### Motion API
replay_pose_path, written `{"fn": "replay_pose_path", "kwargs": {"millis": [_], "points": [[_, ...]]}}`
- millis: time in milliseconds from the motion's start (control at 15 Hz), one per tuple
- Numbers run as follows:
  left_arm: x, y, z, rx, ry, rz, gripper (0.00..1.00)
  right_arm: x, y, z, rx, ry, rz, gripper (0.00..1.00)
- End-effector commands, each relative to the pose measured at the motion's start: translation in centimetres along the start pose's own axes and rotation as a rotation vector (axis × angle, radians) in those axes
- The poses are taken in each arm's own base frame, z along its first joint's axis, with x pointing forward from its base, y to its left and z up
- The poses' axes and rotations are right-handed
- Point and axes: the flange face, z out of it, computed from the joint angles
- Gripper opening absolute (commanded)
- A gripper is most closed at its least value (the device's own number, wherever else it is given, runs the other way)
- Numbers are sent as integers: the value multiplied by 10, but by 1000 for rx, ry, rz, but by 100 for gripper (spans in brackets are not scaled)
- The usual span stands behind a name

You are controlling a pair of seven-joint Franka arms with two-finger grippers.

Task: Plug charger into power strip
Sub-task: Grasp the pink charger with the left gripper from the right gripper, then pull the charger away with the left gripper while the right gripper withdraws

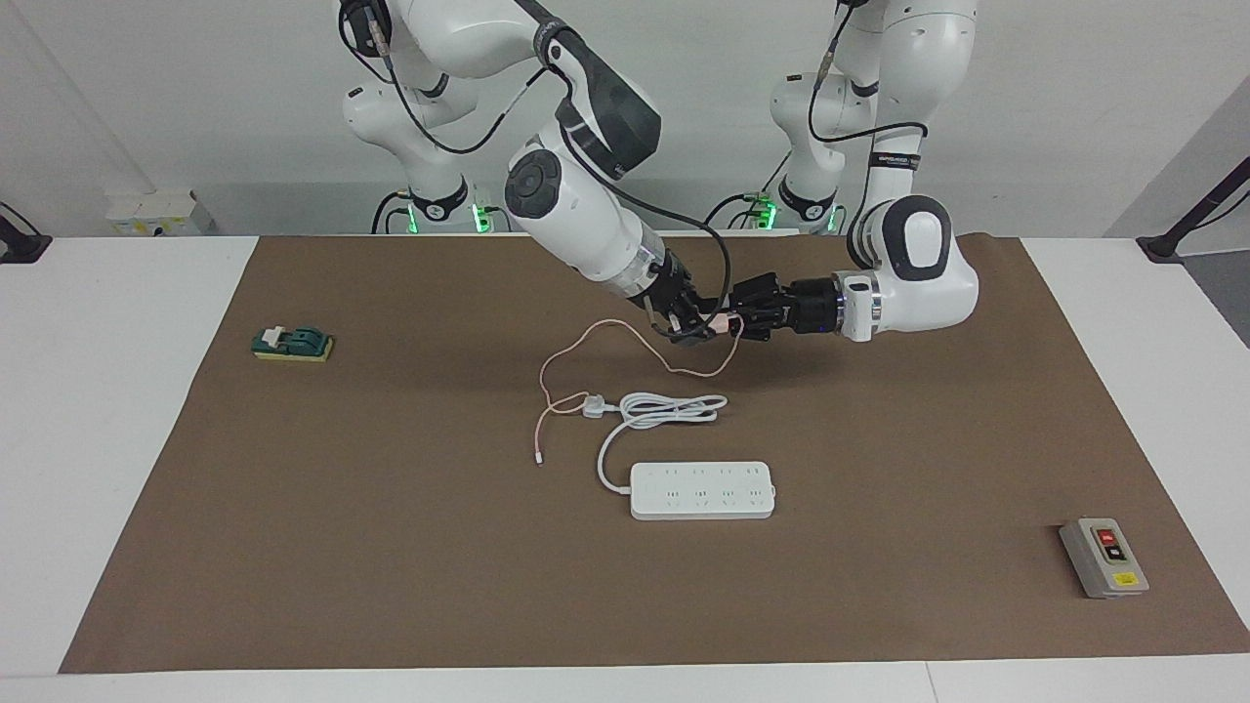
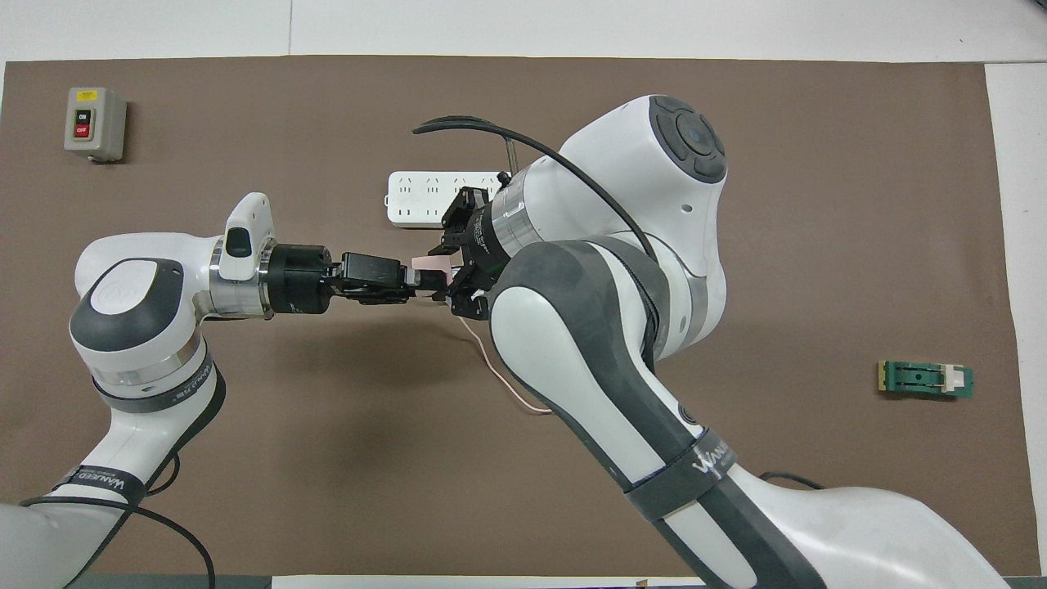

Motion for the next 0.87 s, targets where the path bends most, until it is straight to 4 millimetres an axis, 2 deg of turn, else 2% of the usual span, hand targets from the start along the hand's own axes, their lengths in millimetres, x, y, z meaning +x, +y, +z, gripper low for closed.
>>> {"fn": "replay_pose_path", "kwargs": {"millis": [0, 134, 201, 267, 535, 668, 802], "points": [[8, 10, -30, 49, 25, 57, 0, 0, 0, -3, 14, 3, 54, 100], [15, 23, -45, 116, 8, 110, 0, -3, 0, -4, 22, 13, 47, 100], [20, 29, -58, 147, 15, 131, 0, -3, 0, -4, 22, 13, 47, 100], [29, 39, -80, 197, 26, 165, 0, -3, 0, -5, 23, 12, 44, 100], [58, 61, -118, 391, 0, 270, 0, 4, -6, -14, 36, 13, 56, 100], [82, 71, -131, 544, -8, 343, 0, 8, -9, -32, 59, 6, 60, 100], [100, 70, -147, 745, -40, 405, 0, 26, -19, -61, 103, 27, 66, 100]]}}
